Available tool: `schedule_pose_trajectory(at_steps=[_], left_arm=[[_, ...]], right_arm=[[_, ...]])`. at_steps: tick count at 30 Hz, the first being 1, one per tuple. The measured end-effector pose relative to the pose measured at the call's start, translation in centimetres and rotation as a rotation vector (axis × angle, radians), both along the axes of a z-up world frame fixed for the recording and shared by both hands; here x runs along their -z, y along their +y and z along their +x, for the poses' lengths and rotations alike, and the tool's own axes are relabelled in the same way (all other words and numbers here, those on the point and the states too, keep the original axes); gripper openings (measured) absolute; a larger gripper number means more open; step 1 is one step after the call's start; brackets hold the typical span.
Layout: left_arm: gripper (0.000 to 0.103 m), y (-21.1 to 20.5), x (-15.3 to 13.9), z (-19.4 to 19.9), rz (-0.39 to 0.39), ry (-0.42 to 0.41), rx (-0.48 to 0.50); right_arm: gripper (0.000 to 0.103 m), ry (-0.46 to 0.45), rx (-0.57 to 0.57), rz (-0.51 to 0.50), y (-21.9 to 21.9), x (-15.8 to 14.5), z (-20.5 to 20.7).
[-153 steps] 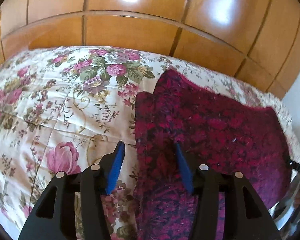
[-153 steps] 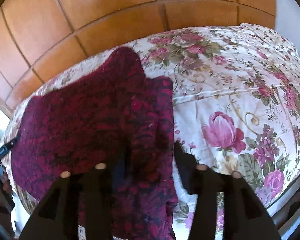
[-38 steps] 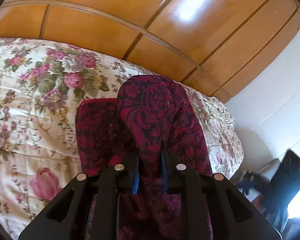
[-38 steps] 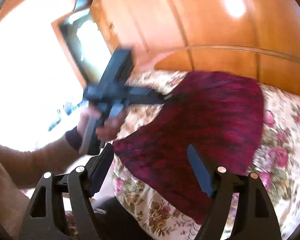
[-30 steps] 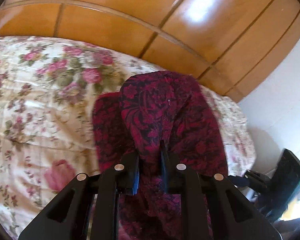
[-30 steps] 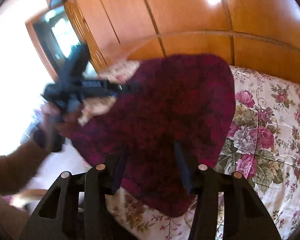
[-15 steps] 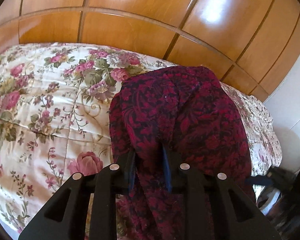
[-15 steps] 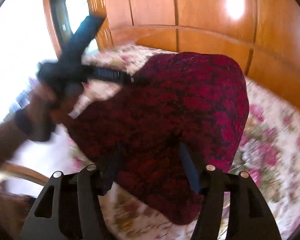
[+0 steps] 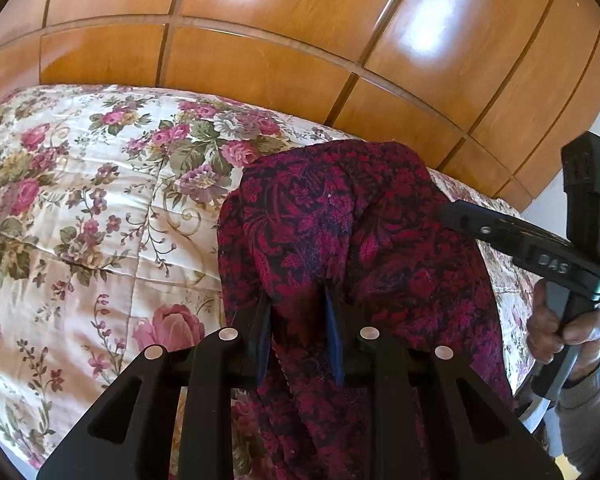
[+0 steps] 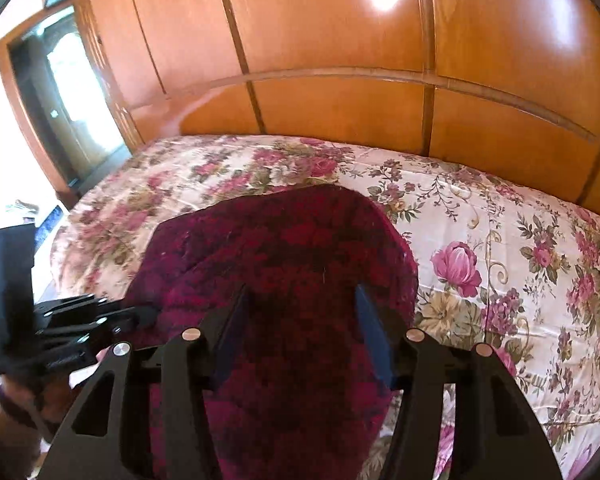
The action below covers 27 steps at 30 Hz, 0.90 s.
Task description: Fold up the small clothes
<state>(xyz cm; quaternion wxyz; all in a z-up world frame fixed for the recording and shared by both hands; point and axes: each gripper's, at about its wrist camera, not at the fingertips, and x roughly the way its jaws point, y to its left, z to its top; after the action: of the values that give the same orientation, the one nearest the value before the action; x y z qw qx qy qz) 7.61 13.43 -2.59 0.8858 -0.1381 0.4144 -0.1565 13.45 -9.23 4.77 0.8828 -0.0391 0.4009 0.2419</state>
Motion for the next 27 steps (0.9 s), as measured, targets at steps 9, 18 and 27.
schedule_pose_trajectory(at_steps=[9,18,27], left_arm=[[0.026,0.7,-1.3,-0.1,-0.029,0.003,-0.047],[0.026,-0.1,-4.4,-3.3,-0.114,-0.033,-0.077],[0.029,-0.9,1.6,-4.4,0.019,0.000,-0.208]], right_arm=[[0.058,-0.066,0.085,-0.160,2.8,3.4,0.6],[0.060,-0.070,0.090,-0.086,1.3,3.0,0.2],[0.066,-0.073,0.057,-0.051,1.7,3.2,-0.2]])
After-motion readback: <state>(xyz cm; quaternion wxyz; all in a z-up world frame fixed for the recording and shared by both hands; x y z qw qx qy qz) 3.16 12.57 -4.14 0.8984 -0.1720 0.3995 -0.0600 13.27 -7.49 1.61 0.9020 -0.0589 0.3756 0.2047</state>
